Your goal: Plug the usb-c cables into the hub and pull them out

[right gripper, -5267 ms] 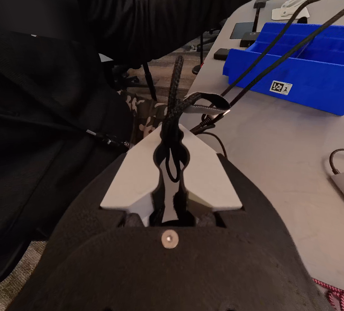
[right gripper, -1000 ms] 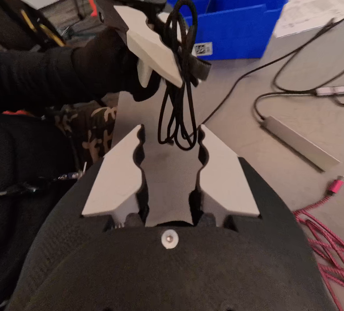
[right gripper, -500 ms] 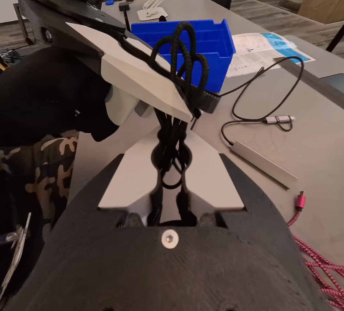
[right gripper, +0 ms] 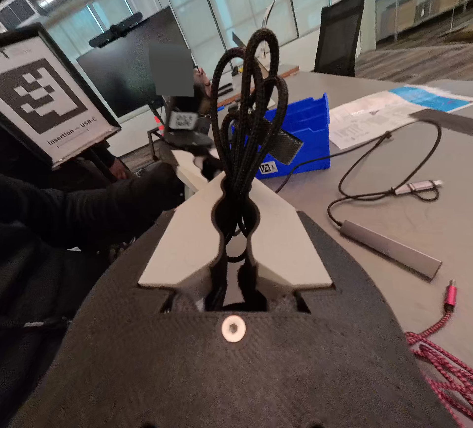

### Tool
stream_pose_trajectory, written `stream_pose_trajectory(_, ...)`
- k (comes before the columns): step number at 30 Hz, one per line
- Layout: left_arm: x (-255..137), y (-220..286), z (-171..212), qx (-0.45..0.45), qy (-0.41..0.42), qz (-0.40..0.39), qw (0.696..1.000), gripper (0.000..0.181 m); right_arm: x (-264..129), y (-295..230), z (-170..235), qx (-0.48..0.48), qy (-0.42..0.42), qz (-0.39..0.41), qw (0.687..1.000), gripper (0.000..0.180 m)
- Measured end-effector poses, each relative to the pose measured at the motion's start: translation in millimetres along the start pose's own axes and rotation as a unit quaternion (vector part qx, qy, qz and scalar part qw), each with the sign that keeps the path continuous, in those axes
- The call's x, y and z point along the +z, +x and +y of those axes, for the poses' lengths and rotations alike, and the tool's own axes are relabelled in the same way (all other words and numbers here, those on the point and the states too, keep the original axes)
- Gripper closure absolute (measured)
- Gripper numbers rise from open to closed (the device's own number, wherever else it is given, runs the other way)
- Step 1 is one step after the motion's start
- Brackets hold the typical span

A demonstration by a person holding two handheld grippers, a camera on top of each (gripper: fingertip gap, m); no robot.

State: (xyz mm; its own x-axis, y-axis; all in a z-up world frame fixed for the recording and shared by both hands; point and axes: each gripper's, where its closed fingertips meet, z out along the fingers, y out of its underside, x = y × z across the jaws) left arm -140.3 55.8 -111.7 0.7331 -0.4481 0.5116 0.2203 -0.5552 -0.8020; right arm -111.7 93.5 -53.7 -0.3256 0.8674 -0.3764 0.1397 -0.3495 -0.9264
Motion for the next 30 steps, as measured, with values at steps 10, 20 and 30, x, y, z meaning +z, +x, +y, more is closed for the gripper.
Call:
stream_pose_trajectory(10, 13, -5, 15, -0.256, 0.097, 0.160, 0.948, 0.132, -15, -49, 29, 0.027, -0.095, -0.088, 0.991, 0.177)
stream_pose_trajectory(20, 18, 26, 3, -0.117, 0.073, 0.169, 0.976, 0.139, 14, -24, 62, 0.101, -0.116, -0.069, 0.986, 0.177)
stream_pose_trajectory(30, 28, 34, 1, -0.023, 0.062, 0.108, 0.992, 0.132, 24, 3, 57, 0.203, 0.008, -0.048, 0.978, 0.178)
